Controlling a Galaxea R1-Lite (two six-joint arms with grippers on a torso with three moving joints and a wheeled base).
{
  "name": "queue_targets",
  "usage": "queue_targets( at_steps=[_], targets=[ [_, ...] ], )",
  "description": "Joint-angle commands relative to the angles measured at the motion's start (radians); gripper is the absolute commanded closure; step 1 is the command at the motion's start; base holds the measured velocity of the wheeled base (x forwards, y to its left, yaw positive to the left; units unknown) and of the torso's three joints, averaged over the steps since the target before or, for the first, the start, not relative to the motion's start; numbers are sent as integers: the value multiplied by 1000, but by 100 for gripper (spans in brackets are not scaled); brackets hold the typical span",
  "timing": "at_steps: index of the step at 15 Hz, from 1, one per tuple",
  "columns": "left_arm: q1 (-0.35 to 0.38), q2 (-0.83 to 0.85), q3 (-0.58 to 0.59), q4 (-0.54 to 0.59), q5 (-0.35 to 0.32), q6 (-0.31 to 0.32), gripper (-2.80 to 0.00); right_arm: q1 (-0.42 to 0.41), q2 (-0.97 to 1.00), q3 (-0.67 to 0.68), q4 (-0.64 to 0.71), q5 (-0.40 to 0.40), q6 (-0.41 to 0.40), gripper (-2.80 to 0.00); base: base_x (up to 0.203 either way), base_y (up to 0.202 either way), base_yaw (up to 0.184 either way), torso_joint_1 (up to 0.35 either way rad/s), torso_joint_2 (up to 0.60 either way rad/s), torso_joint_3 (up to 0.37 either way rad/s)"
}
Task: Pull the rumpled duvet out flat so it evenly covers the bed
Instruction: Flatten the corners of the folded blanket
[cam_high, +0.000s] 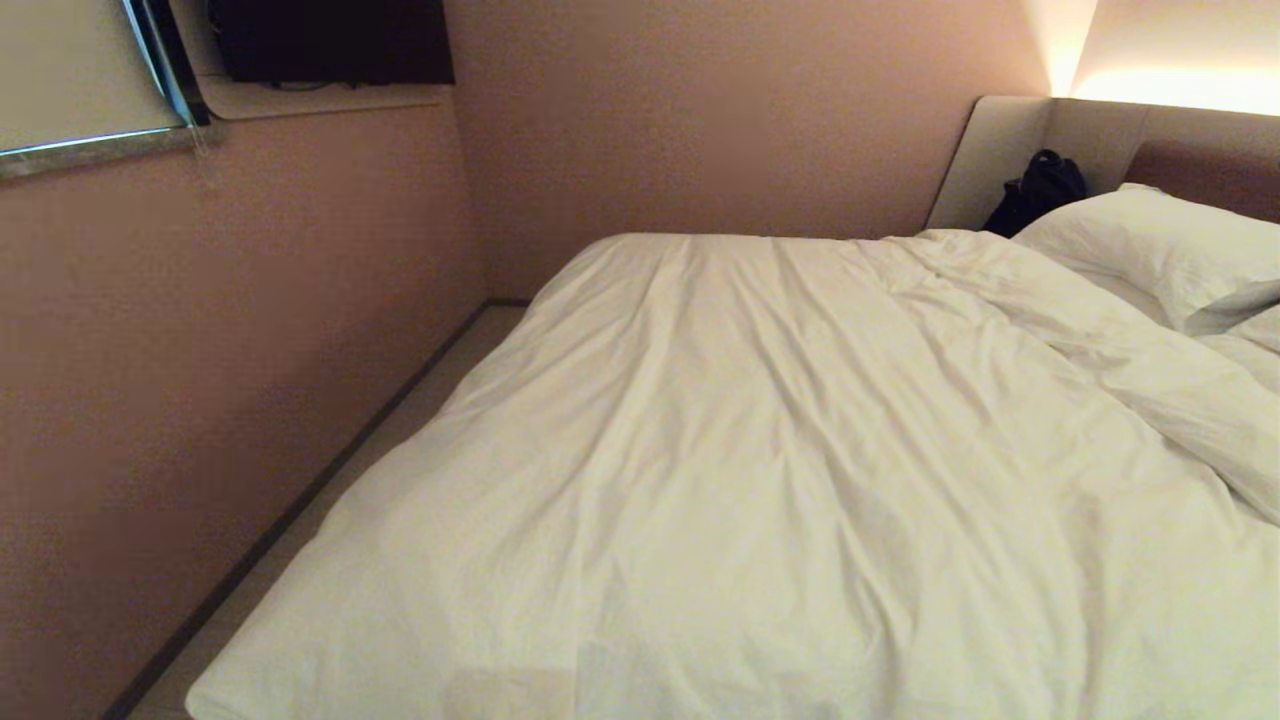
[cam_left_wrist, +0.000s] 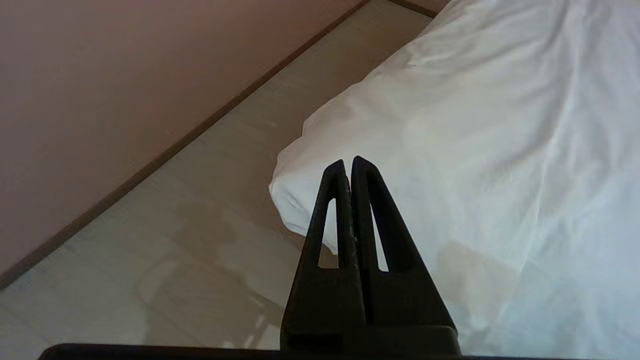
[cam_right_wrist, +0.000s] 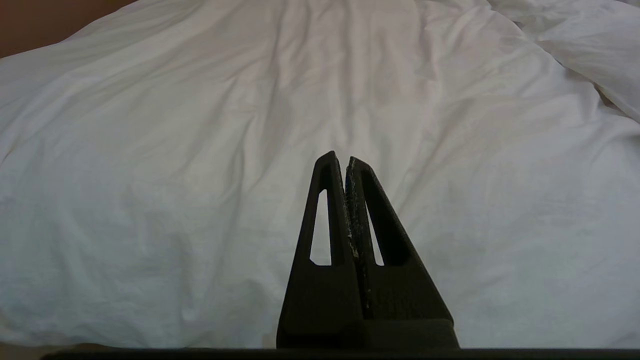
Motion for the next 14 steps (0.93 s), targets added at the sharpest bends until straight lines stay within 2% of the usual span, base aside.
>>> queue_targets(
  at_steps=[1,3,8,9,12,14],
  targets=[
    [-7,-8,28,-1,0,-4,0,0,0,0,0,0,-1,0,0,0,0,0,0,0],
    [-8,-8,38,-30,-7,-3,0,0,0,0,0,0,-1,0,0,0,0,0,0,0],
    [-79,-5,29,-68,-2,-1,0,0,0,0,0,0,-1,0,0,0,0,0,0,0],
    [-97,-4,29,-68,-2,-1,0,0,0,0,0,0,-1,0,0,0,0,0,0,0],
    [-212,-54,30,-68,-1,24,0,0,0,0,0,0,-1,0,0,0,0,0,0,0],
    [-212,-130,64,-68,-9,45,0,0,0,0,0,0,-1,0,0,0,0,0,0,0]
  ],
)
